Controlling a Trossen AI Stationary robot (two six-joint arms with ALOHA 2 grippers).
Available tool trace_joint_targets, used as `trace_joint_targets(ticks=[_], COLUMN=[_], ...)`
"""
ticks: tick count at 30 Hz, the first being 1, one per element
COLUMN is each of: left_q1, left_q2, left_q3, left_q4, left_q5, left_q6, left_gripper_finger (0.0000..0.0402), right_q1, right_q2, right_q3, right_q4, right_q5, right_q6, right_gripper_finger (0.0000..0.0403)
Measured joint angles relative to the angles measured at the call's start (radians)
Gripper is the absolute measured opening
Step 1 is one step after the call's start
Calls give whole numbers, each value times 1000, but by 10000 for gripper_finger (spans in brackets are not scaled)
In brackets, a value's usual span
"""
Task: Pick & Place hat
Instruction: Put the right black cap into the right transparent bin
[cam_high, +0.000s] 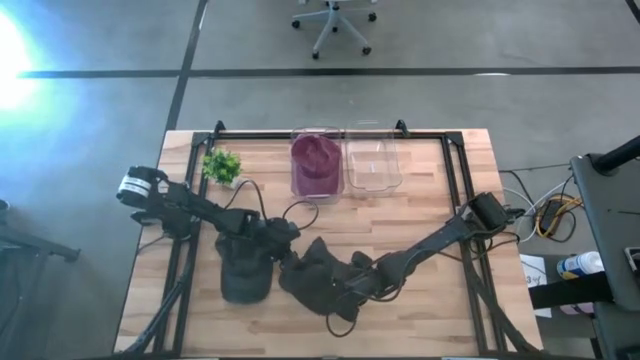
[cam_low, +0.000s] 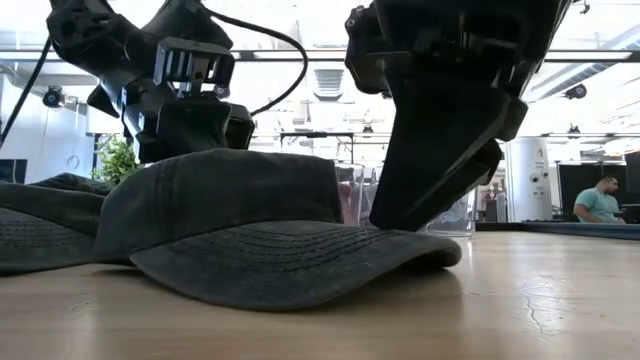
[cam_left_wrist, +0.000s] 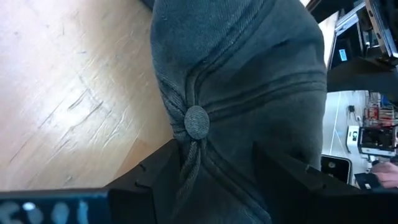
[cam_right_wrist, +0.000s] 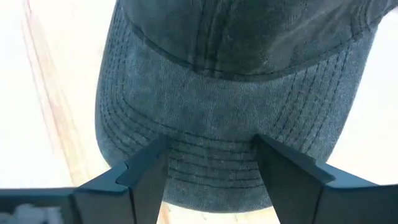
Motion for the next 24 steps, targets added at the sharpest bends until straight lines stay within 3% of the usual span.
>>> trace_joint_targets(ticks=[13,22,24], left_q1=[41,59,59], left_q2=[-78,-139,-139], left_q3=[0,0,2], left_q4=[-47,-38,-39], left_q5=[-14,-7,3], left_q6=[72,101,101], left_gripper_finger=[131,17,8], right_q1=[3,5,5], right_q2=[2,2,2], right_q3=[-27,-28,-28], right_q4=[-3,-8,-8], right_q5=[-7,-5,2], right_q6=[-58,-126,-128], right_gripper_finger=[219,219,219])
